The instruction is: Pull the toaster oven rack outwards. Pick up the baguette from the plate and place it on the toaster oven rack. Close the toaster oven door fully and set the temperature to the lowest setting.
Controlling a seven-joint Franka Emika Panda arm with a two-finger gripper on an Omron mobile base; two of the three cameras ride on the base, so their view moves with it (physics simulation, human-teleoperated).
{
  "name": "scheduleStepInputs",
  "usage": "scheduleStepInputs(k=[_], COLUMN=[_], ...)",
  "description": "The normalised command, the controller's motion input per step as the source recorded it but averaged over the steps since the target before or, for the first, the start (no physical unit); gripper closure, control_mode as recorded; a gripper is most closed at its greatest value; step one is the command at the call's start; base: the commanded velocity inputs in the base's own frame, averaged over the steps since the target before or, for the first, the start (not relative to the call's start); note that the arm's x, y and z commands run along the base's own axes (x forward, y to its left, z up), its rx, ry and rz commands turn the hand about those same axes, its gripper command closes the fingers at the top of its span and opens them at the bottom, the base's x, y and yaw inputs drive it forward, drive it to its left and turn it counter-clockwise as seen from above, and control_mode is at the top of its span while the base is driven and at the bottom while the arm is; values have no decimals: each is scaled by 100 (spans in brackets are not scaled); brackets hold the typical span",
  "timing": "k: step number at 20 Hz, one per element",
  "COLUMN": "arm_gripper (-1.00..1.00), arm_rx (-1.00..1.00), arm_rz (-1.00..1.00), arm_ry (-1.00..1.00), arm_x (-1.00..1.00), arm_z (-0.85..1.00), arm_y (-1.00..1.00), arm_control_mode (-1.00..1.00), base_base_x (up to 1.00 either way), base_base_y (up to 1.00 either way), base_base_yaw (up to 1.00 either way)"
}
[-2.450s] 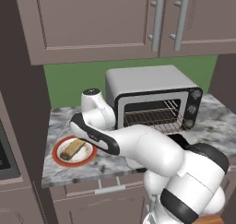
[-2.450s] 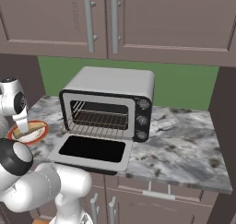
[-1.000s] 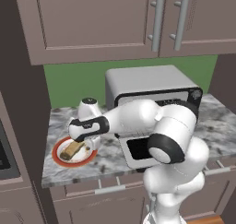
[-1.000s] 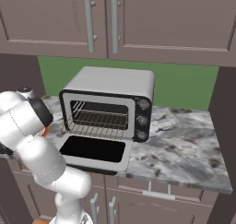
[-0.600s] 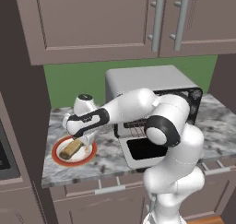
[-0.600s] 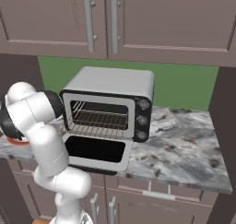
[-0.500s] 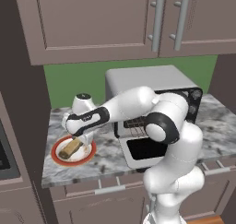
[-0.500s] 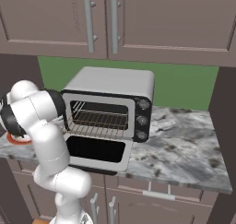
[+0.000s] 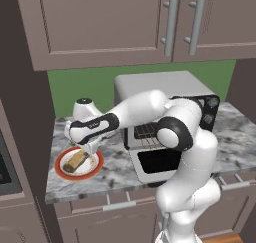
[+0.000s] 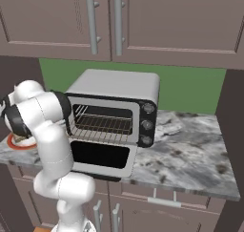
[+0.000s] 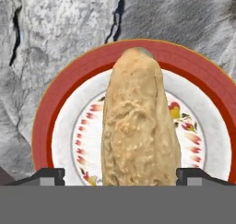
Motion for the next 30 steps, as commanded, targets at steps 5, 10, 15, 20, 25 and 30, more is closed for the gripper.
scheduleStepInputs(k=[5,10,15,20,25,30], arm_gripper=[-100,-100,-100,-100,-100,-100], arm_rx=[1,3,8,9,11,12], arm_rz=[0,0,0,2,3,3], arm_ry=[-7,0,0,0,0,0], arm_x=[-19,-5,0,6,40,40], arm_z=[0,0,-11,-33,-31,-6], arm_y=[-25,-41,-33,-4,0,0], arm_control_mode=[-100,-100,-100,-100,-100,-100], base_base_x=[0,0,0,0,0,0], base_base_y=[0,0,0,0,0,0], base_base_yaw=[0,0,0,0,0,0])
